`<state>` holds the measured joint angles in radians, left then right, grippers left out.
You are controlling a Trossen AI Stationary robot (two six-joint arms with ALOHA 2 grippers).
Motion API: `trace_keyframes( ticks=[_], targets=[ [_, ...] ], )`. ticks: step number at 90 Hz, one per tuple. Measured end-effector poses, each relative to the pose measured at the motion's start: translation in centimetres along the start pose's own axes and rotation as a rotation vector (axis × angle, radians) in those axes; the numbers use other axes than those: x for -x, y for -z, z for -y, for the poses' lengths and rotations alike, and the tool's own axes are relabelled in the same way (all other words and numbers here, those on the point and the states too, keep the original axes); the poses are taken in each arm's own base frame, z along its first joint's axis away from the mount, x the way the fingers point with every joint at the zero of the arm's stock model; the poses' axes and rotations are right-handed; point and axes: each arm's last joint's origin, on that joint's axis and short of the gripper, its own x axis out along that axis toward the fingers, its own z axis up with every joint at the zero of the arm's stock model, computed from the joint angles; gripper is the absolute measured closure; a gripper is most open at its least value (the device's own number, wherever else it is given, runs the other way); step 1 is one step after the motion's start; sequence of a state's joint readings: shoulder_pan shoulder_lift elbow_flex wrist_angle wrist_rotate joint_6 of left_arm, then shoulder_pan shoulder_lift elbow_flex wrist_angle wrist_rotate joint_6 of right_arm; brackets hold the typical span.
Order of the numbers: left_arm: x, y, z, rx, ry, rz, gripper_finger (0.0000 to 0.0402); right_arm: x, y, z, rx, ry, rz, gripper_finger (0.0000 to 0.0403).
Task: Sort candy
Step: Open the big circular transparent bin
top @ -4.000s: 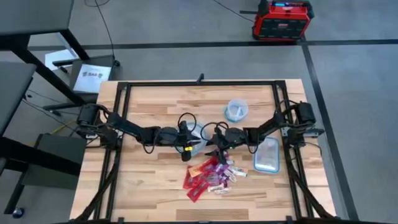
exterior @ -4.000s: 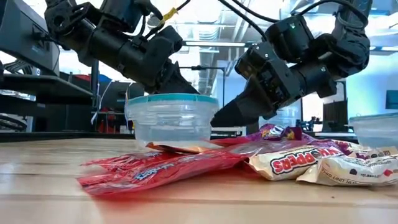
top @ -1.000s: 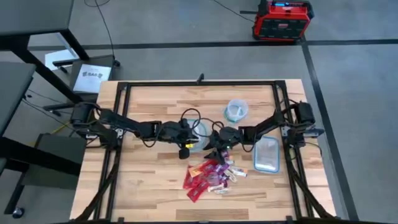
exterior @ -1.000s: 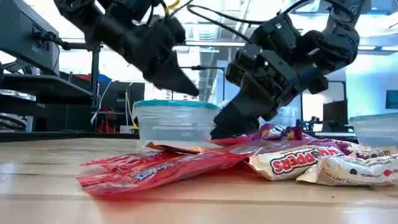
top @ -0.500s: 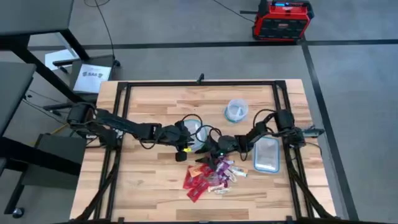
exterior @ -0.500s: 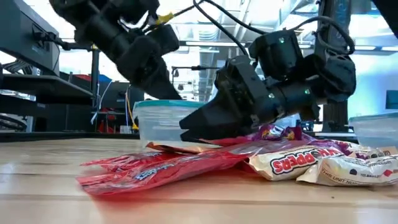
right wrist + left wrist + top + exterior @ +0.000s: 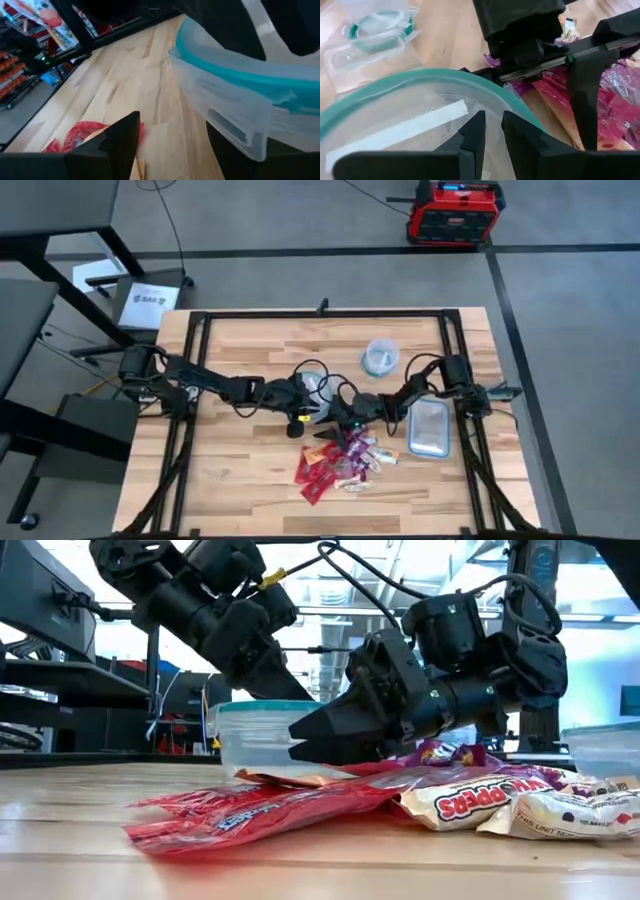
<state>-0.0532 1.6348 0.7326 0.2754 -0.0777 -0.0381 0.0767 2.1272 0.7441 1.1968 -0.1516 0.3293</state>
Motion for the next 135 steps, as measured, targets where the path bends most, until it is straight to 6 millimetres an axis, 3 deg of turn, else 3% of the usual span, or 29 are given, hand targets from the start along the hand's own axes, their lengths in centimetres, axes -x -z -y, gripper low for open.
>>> trace_keyframes(
  ticks=[20,36,49,66,90,108,119,135],
  targets=[
    [0.0,0.3,-0.8,0.042,-0.020,-0.032,0.0345,-0.1,-0.1,-1.0,0.075,-0.116,-0.002,0.0188],
    [-0.1,0.4,-1.3,0.056,-0.034,-0.044,0.0345,-0.1,-1.8,-2.6,0.189,-0.217,0.139,0.0188],
    [0.0,0.2,-1.4,0.058,-0.034,-0.024,0.0345,0.0,-1.5,-2.3,0.158,-0.193,0.054,0.0188],
    [0.7,-1.4,-1.2,0.058,-0.028,0.028,0.0345,0.9,-3.9,-4.5,0.283,-0.182,-0.009,0.0188],
    [3.3,-5.7,-1.0,0.010,-0.020,0.095,0.0345,4.0,-6.8,-6.7,0.414,0.014,-0.182,0.0188],
    [6.5,-7.5,-1.3,-0.036,-0.149,0.001,0.0345,5.1,-7.4,-6.8,0.162,0.047,-0.251,0.0188],
    [8.6,-7.4,-1.8,-0.064,-0.295,-0.039,0.0345,5.2,-8.2,-6.5,0.150,0.056,-0.197,0.0188],
    [9.6,-6.3,-3.7,-0.006,-0.358,-0.145,0.0345,4.4,-8.0,-6.2,0.159,0.055,-0.128,0.0188]
  ],
)
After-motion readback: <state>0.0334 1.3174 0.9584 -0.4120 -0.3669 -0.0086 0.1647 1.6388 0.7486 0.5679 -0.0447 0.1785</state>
